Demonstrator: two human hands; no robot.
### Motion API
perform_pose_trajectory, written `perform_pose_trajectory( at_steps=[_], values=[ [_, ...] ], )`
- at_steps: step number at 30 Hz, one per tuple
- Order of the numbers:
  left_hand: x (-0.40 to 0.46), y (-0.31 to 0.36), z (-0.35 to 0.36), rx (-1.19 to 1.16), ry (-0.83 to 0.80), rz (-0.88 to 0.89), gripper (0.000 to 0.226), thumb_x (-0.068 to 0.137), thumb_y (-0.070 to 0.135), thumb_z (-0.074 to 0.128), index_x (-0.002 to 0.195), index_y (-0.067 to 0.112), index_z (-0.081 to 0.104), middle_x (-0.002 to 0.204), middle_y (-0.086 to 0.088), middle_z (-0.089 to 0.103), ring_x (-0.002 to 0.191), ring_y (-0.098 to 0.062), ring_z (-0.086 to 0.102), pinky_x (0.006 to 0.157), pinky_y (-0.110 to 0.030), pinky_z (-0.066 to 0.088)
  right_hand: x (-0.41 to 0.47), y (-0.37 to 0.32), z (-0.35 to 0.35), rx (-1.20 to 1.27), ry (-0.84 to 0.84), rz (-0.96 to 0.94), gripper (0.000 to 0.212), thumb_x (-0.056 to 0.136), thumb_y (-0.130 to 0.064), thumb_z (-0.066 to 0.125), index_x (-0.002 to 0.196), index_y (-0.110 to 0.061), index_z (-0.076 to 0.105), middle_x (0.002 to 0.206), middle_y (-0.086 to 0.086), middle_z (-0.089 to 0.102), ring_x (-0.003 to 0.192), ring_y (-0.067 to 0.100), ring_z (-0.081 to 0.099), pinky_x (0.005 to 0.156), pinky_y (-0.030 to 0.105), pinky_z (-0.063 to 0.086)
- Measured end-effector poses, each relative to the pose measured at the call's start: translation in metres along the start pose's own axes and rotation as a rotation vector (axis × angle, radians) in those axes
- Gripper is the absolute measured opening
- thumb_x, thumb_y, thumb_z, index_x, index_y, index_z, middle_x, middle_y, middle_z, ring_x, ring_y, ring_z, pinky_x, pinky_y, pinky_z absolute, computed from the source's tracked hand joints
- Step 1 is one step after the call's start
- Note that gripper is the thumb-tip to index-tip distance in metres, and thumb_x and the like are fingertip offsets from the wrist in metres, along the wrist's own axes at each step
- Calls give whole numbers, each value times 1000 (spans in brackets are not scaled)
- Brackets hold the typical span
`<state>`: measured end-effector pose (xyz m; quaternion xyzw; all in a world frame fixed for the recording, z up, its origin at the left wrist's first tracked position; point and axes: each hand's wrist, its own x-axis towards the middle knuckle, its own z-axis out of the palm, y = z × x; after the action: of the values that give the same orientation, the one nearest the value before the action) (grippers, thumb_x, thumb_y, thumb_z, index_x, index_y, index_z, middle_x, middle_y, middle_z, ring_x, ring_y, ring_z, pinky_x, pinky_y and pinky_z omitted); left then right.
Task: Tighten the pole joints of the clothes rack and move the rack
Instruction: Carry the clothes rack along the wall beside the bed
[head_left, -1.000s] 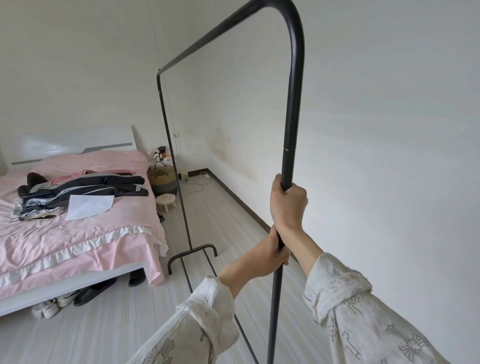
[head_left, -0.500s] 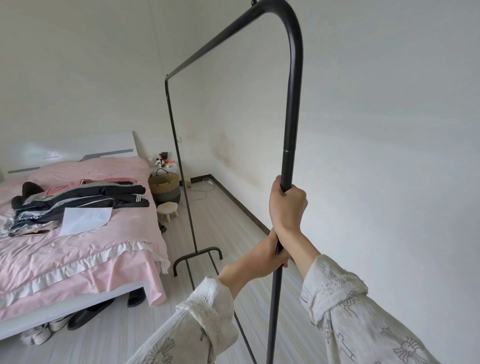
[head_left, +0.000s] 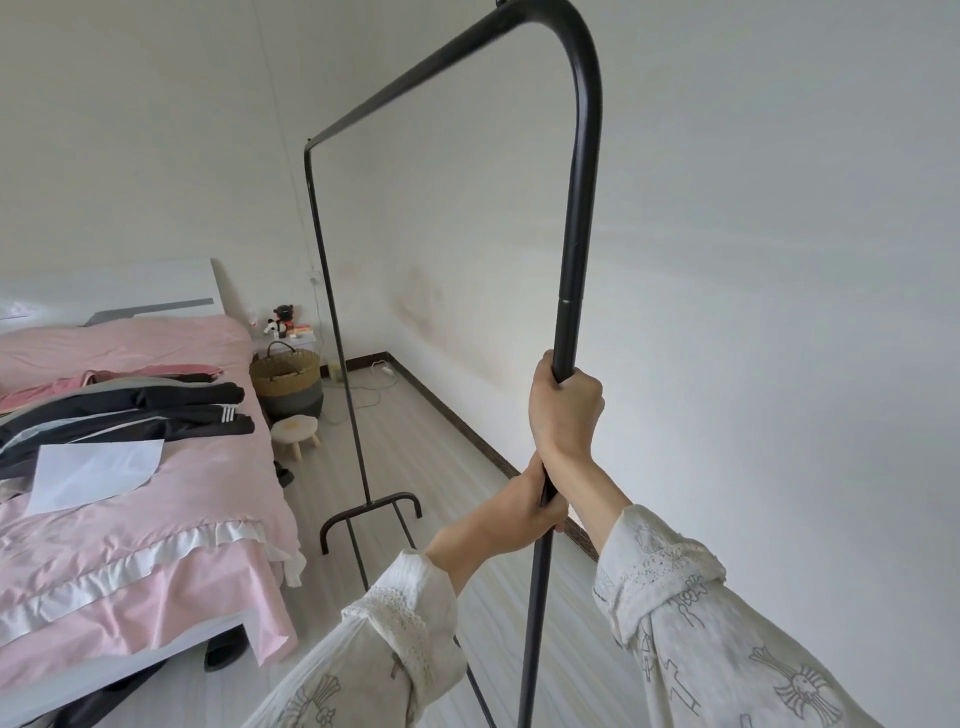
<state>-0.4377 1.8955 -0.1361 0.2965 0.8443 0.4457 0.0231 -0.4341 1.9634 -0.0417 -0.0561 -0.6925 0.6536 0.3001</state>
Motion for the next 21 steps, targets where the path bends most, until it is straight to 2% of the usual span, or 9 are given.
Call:
perform_pose_trajectory(
  at_steps=[6,9,11,14,17,19,21],
  values=[
    [31,-52,-49,-25,-60,56,10,88,11,45,93,16,38,77,-6,58,71,-16,58,73,-32,53,26,12,64,-32,63,4,50,89,-26,48,45,-16,27,40,-3,30,36,16,28,42,25,26],
    [43,-73,-69,-18,-72,74,16,87,11,45,87,24,35,70,2,53,66,-7,57,70,-28,52,38,18,91,-44,89,10,50,89,-25,48,45,-16,25,40,-2,28,37,17,27,43,26,26],
    [52,-83,-79,-33,-83,83,18,88,10,45,85,21,31,66,6,47,61,-2,55,71,-29,53,46,22,106,-56,110,9,49,88,-25,48,46,-16,25,41,-3,27,36,15,26,41,25,25],
    [67,-94,-90,-64,-106,85,20,89,10,46,87,19,29,64,7,43,59,-1,54,77,-37,55,61,29,121,-62,134,6,49,88,-24,48,46,-17,25,41,-4,27,31,11,25,36,21,25],
    [86,-107,-99,-66,-127,112,20,89,12,46,85,21,29,64,8,44,59,-1,54,74,-36,55,80,35,134,-75,164,3,49,88,-24,48,45,-17,26,40,-5,28,29,10,26,34,19,25],
    [100,-115,-105,-68,-137,104,20,89,15,47,84,25,30,65,9,46,62,-5,56,78,-41,57,93,40,142,-68,170,-2,49,88,-23,48,44,-18,27,39,-5,28,26,11,28,30,15,23],
    [114,-124,-110,-70,-141,94,19,88,16,46,84,26,31,64,8,48,67,-15,58,82,-48,56,106,45,149,-70,163,0,49,88,-23,48,45,-17,27,40,-4,29,28,10,27,30,16,24]
  ],
)
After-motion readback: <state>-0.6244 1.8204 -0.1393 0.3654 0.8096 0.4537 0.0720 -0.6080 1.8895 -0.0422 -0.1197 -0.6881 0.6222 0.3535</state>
